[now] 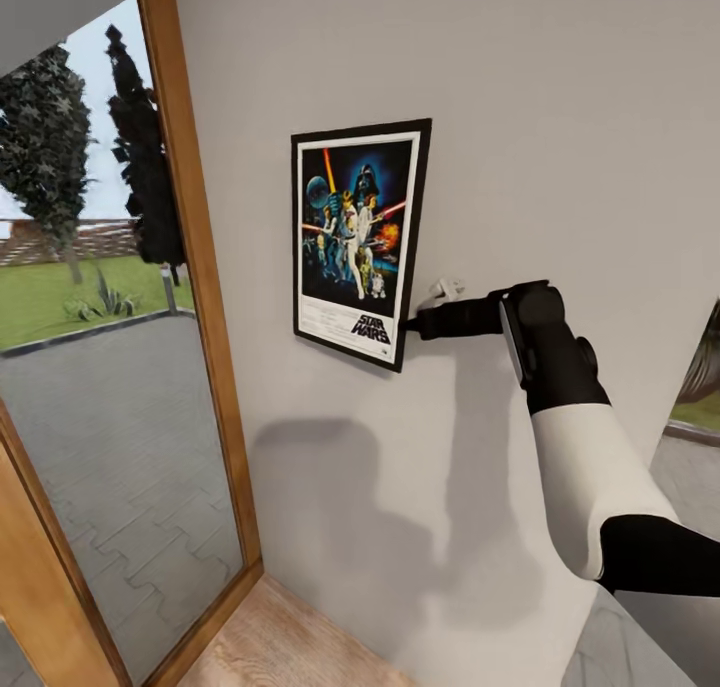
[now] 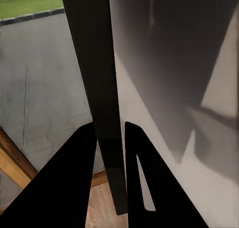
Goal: Pick up the poster from the kitchen countertop and hang it on one of the wall nails in the kitchen.
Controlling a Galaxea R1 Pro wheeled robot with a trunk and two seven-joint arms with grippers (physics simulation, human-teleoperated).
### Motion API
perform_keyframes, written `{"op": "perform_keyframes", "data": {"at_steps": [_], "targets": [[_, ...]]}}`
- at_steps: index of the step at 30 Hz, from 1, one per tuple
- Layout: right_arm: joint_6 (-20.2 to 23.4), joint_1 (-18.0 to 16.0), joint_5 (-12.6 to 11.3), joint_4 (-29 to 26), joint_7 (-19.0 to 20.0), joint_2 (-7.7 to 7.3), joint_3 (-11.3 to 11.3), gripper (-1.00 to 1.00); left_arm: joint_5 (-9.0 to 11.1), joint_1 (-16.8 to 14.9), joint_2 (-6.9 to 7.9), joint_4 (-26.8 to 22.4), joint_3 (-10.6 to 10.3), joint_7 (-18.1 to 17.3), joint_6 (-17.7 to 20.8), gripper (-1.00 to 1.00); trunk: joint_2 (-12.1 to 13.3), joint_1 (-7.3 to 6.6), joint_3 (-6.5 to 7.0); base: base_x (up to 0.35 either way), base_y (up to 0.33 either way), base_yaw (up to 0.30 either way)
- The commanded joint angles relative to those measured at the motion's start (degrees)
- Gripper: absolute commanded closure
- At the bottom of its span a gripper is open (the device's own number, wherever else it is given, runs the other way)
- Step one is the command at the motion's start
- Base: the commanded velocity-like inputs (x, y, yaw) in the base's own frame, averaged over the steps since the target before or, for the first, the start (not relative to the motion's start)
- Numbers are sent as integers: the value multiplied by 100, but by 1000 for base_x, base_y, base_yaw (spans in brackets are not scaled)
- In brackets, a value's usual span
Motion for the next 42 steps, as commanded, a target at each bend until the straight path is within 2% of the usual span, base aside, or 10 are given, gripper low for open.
{"op": "perform_keyframes", "data": {"at_steps": [1, 8, 22, 33, 42], "targets": [[33, -15, 39, 59, 48, 2, -24, 100, 60, 1, -6, -2, 21, -56, 2, -100, -3, 2, -1, 0, 0, 0], [34, -69, 33, 378, 48, 2, -73, 100, 60, 1, -6, -2, 22, -56, 2, -100, -3, 2, -1, 0, 0, 0], [25, -119, 32, 408, 40, -3, -82, 100, 60, 1, -6, -2, 21, -56, -4, -100, -3, 2, -1, 0, 0, 0], [25, -462, 47, 403, 39, -3, -82, 100, 60, 1, -6, -8, 23, -56, -6, -100, -3, 2, -1, 0, 0, 0], [25, -542, 49, 417, 39, -3, -82, 100, 60, 1, -6, -11, 26, -56, -6, -100, -3, 2, -1, 17, 0, 0]]}}
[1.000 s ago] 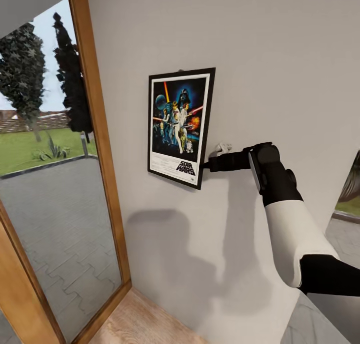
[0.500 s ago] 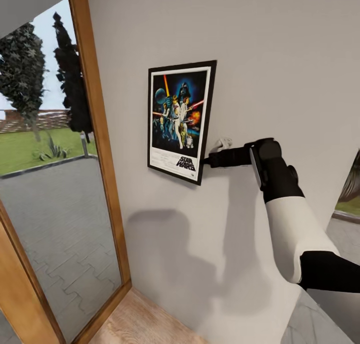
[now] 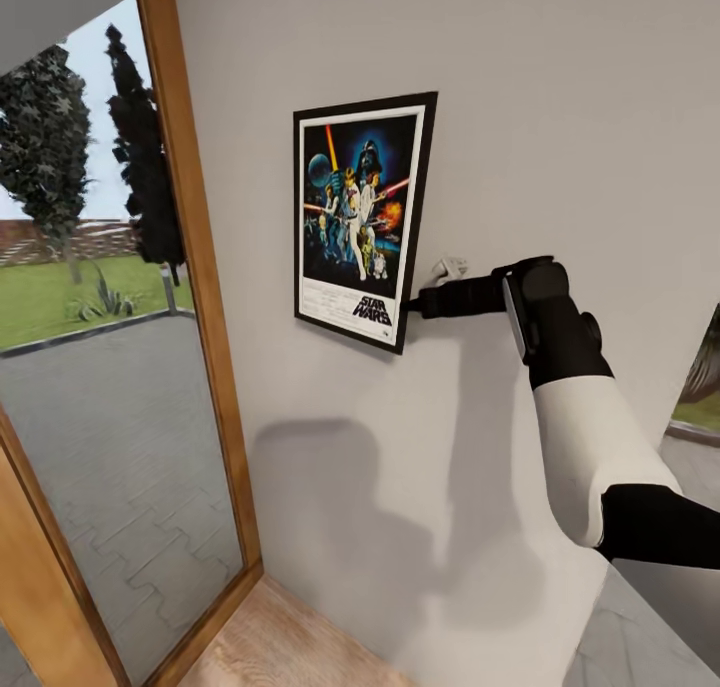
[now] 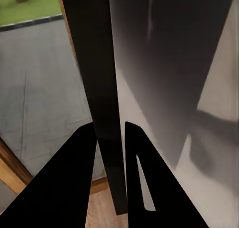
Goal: Pick up the poster from the kitchen countertop and hang it on one of the wall nails in the kitchen.
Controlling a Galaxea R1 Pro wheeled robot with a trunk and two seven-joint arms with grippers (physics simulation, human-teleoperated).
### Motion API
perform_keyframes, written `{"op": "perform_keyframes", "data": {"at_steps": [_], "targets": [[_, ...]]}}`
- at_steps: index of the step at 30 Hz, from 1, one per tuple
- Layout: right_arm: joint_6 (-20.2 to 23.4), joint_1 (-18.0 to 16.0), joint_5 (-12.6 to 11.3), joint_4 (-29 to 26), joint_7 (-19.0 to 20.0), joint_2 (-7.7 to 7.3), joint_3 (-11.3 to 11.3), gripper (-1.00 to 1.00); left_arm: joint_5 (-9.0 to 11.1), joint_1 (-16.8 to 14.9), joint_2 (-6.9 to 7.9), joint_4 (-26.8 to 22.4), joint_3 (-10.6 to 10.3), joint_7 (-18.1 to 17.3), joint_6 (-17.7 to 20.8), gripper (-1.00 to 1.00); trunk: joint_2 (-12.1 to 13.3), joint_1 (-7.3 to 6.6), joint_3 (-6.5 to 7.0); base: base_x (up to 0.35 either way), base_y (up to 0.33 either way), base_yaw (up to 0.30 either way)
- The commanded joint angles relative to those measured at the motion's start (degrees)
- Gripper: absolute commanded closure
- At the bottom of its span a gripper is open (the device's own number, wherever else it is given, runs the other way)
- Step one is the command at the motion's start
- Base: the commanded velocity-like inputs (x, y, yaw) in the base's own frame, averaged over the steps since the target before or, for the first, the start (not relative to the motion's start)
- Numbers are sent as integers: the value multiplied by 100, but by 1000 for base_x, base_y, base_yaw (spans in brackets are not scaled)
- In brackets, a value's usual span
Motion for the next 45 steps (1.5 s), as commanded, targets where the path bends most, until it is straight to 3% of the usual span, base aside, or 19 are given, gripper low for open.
{"op": "perform_keyframes", "data": {"at_steps": [1, 21, 45], "targets": [[26, -6, 53, -3, 52, 6, -18, 100, 60, 1, -6, -1, 22, -56, 2, -100, -3, 3, -1, 127, 0, 0], [26, -30, 53, 128, 52, -2, -18, 100, 60, 1, -6, 6, 18, -56, 2, -100, -3, 3, -1, 72, 0, 0], [26, -38, 62, 147, 46, 6, -18, 100, 60, 1, -6, -14, 17, -56, 2, -100, -3, 3, -1, -80, 0, 0]]}}
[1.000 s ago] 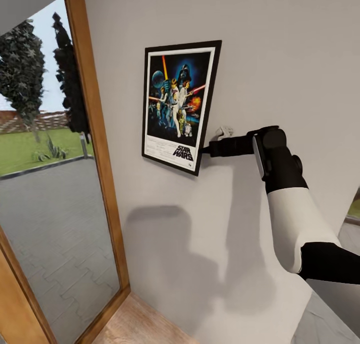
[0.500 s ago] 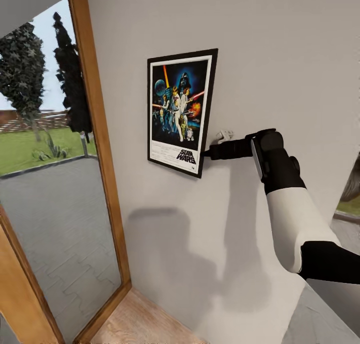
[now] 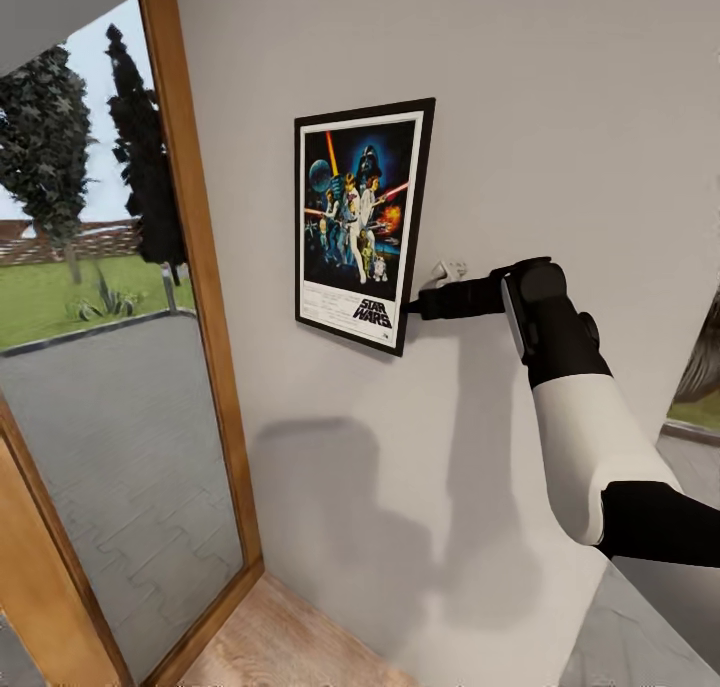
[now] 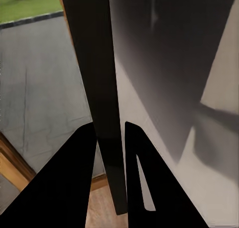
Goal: Pick up the poster from the kitchen countertop and hang it on one of the wall nails in the kitchen.
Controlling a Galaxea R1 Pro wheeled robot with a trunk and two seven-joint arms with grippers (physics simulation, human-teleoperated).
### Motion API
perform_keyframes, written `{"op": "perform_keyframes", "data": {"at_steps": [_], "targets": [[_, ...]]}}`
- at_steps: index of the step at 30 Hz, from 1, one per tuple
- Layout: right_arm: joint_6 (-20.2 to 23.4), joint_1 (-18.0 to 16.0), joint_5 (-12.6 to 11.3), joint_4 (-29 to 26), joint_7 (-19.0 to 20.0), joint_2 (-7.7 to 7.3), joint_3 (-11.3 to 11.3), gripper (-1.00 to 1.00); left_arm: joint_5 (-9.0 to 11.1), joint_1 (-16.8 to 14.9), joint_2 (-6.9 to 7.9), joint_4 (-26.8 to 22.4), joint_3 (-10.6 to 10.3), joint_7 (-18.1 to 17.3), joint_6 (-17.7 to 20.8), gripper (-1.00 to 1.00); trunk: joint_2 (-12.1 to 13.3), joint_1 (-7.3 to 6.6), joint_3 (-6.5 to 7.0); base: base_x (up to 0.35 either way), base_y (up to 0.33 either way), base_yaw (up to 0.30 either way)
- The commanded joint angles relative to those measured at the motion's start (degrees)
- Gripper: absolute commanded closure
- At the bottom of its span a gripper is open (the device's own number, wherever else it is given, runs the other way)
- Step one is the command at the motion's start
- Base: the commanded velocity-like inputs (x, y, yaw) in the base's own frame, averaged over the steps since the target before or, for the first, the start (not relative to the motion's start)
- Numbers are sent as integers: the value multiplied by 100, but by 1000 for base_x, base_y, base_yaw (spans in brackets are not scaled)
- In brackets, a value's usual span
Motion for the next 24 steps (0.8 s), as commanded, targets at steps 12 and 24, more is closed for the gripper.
{"op": "perform_keyframes", "data": {"at_steps": [12, 24], "targets": [[28, 0, 49, 145, 49, 7, -18, 100, 60, 1, -6, -19, 23, -56, 2, -100, -4, 1, -1, -72, 0, 0], [28, -1, 49, 181, 49, 7, -18, 100, 60, 1, -6, -18, 28, -56, 2, -100, -4, 1, -1, -2, 0, 0]]}}
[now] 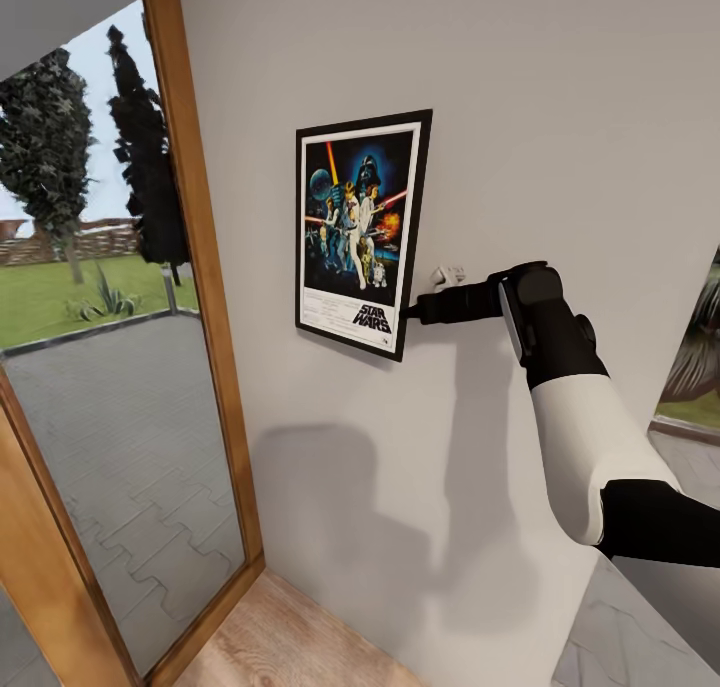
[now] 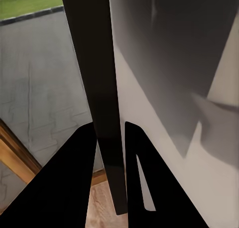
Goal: Pick up the poster from the kitchen countertop and hang it on one of the wall nails in the kitchen.
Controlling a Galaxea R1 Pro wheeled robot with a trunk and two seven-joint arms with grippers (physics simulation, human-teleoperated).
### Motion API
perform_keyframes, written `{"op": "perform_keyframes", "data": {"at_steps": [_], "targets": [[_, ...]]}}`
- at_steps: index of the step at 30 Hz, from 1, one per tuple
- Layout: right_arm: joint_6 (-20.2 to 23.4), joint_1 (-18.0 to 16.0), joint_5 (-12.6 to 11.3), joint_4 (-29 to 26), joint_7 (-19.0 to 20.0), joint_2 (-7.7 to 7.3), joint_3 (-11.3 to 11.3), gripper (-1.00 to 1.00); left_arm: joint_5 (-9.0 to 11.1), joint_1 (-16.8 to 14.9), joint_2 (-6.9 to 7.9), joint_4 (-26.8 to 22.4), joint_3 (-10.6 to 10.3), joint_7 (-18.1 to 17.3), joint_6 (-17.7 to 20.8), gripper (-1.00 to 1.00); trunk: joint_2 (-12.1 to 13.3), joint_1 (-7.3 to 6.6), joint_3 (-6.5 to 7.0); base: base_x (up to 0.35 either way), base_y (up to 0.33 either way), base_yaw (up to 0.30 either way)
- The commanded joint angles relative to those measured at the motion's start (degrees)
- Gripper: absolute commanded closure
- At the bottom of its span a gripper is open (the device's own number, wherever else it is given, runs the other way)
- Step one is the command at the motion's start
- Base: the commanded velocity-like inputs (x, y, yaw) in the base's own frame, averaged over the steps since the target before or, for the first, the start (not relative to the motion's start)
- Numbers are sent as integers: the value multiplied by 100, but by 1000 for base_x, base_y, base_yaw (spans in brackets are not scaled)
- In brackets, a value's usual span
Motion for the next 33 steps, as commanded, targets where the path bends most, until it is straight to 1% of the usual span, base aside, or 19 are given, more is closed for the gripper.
{"op": "perform_keyframes", "data": {"at_steps": [1, 13, 24, 26, 28, 33], "targets": [[27, -1, 49, -3, 51, 6, -18, 100, 60, 1, -6, -2, 20, -56, 2, -100, -3, 2, -1, 0, 0, 0], [27, 1, 49, 0, 51, 6, -18, 100, 65, 1, -6, -32, 22, -56, 2, -100, -3, 2, -1, -36, 0, 0], [20, -3, 46, 125, 51, 6, -20, 100, 66, 1, -6, -29, 22, -56, 2, -100, -3, 2, -1, -3, 0, 0], [18, -2, 41, 114, 51, 3, -25, 100, 66, 1, -6, -29, 22, -56, 2, -100, -3, 2, -1, 0, 0, 0], [12, -5, 47, 78, 49, 18, -83, 100, 58, 1, -6, -28, 14, -48, -5, -100, -3, 2, -1, 0, 0, 0], [15, -5, 45, 77, 48, 19, -84, 100, 58, 1, -6, -28, 14, -50, -5, -100, -3, 2, -1, 0, 0, 0]]}}
